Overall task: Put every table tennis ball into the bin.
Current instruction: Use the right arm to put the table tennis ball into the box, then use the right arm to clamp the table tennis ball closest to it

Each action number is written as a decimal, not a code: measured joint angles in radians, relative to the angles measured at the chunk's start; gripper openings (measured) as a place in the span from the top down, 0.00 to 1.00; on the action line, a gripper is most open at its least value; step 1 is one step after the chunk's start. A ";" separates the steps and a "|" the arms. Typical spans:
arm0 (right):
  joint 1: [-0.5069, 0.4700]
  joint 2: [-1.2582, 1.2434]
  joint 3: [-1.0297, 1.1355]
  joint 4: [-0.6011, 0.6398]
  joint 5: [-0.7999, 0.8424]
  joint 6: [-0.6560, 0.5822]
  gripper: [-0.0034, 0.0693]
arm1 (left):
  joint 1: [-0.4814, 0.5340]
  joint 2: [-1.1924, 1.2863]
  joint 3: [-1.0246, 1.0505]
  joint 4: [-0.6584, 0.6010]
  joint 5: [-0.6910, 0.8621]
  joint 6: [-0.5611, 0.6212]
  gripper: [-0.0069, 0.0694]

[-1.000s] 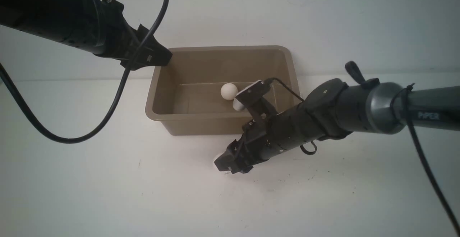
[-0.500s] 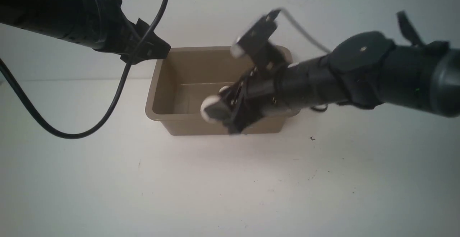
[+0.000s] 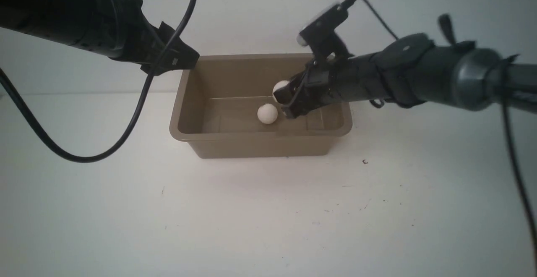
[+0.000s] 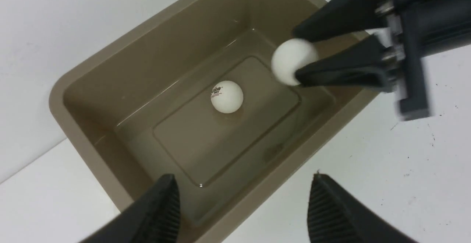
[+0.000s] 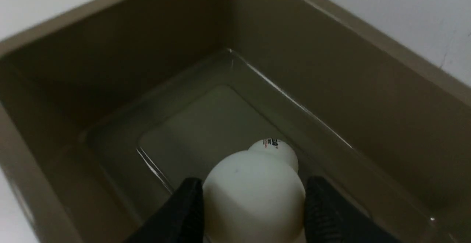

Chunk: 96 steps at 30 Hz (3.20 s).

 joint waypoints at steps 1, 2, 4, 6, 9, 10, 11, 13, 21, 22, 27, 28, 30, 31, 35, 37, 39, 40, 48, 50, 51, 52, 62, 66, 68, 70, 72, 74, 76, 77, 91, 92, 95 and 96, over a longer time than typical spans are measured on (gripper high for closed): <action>0.000 0.028 -0.013 -0.015 0.001 -0.005 0.51 | 0.000 0.000 0.000 0.000 0.000 0.000 0.35; 0.000 0.041 -0.018 -0.026 0.000 -0.006 0.51 | 0.000 0.000 0.000 0.000 0.000 0.000 0.35; -0.001 0.049 -0.019 -0.046 -0.009 -0.006 0.51 | 0.000 0.000 0.000 0.000 0.000 0.000 0.35; -0.006 0.052 -0.021 -0.070 -0.018 0.002 0.51 | 0.000 0.000 0.000 0.000 0.001 0.000 0.35; -0.021 0.047 -0.023 -0.080 -0.008 0.016 0.51 | 0.000 0.000 0.000 0.003 0.003 0.000 0.35; -0.026 0.045 -0.023 -0.084 0.003 0.019 0.51 | 0.000 0.000 0.000 0.007 0.004 0.000 0.35; -0.028 0.041 -0.023 -0.084 0.008 0.020 0.51 | 0.000 0.000 0.000 0.011 0.004 0.000 0.35; -0.041 0.013 -0.023 -0.089 0.026 0.027 0.45 | 0.000 0.000 0.000 0.060 0.004 -0.001 0.35; -0.071 -0.105 -0.024 -0.115 0.044 0.046 0.09 | 0.038 0.000 0.000 0.184 -0.059 -0.010 0.35; -0.074 -0.122 -0.024 -0.123 0.048 0.047 0.08 | 0.054 0.000 0.000 0.184 -0.060 -0.010 0.35; -0.142 -0.245 -0.024 -0.239 0.110 0.147 0.12 | 0.102 0.000 0.000 0.195 -0.057 -0.010 0.35; -0.158 -0.261 -0.024 -0.270 0.126 0.175 0.12 | 0.106 0.000 0.000 0.198 -0.057 -0.010 0.35; -0.197 -0.294 -0.024 -0.328 0.164 0.240 0.14 | 0.116 0.000 0.000 0.205 -0.059 -0.009 0.35; -0.219 -0.305 -0.024 -0.353 0.185 0.263 0.14 | 0.120 0.000 0.000 0.207 -0.060 -0.007 0.35; -0.288 -0.342 -0.025 -0.469 0.338 0.352 0.15 | 0.127 0.000 0.000 0.211 -0.076 0.001 0.35; -0.305 -0.347 -0.025 -0.511 0.397 0.364 0.15 | 0.127 0.000 0.000 0.211 -0.077 0.002 0.35; -0.324 -0.347 -0.025 -0.571 0.472 0.372 0.15 | 0.127 0.000 0.000 0.209 -0.077 0.004 0.35; -0.332 -0.344 -0.025 -0.597 0.514 0.372 0.15 | 0.127 0.000 0.000 0.203 -0.077 0.004 0.35; -0.338 -0.261 -0.025 -0.619 0.556 0.320 0.15 | 0.127 0.000 0.000 0.147 -0.077 0.026 0.35; -0.338 -0.218 -0.025 -0.620 0.553 0.272 0.15 | 0.127 0.000 0.000 0.140 -0.077 0.037 0.35; -0.338 -0.196 -0.025 -0.620 0.549 0.244 0.15 | 0.127 0.000 0.000 0.138 -0.077 0.039 0.35; -0.338 -0.196 -0.025 -0.620 0.549 0.244 0.15 | 0.127 0.000 0.000 0.138 -0.077 0.040 0.35; -0.338 -0.033 -0.025 -0.487 0.462 0.054 0.16 | 0.127 0.000 0.000 0.125 -0.077 0.045 0.35; -0.338 -0.018 -0.025 -0.399 0.458 -0.040 0.16 | 0.127 0.000 0.000 0.124 -0.077 0.045 0.35; -0.338 -0.002 -0.026 -0.341 0.447 -0.106 0.16 | 0.127 0.000 0.000 0.124 -0.077 0.045 0.35; -0.338 0.012 -0.026 -0.308 0.439 -0.150 0.16 | 0.127 0.000 0.000 0.124 -0.077 0.045 0.35; -0.338 0.027 -0.026 -0.292 0.436 -0.187 0.16 | 0.127 0.000 0.000 0.124 -0.077 0.045 0.35; -0.338 0.047 -0.026 -0.285 0.430 -0.211 0.16 | 0.127 0.000 0.000 0.124 -0.077 0.045 0.35; -0.338 0.066 -0.026 -0.274 0.423 -0.235 0.16 | 0.127 0.000 0.000 0.124 -0.077 0.045 0.35; -0.338 0.073 -0.026 -0.270 0.420 -0.244 0.16 | 0.127 0.000 0.000 0.124 -0.077 0.045 0.35; -0.338 0.119 -0.027 -0.149 0.373 -0.412 0.16 | 0.127 0.000 0.000 0.124 -0.077 0.045 0.35; -0.338 0.119 -0.027 -0.137 0.372 -0.420 0.16 | 0.127 0.000 0.000 0.124 -0.077 0.045 0.35; -0.338 0.119 -0.027 -0.134 0.372 -0.423 0.16 | 0.127 0.000 0.000 0.124 -0.077 0.045 0.35; -0.338 0.119 -0.027 -0.132 0.372 -0.423 0.16 | 0.127 0.000 0.000 0.124 -0.077 0.045 0.35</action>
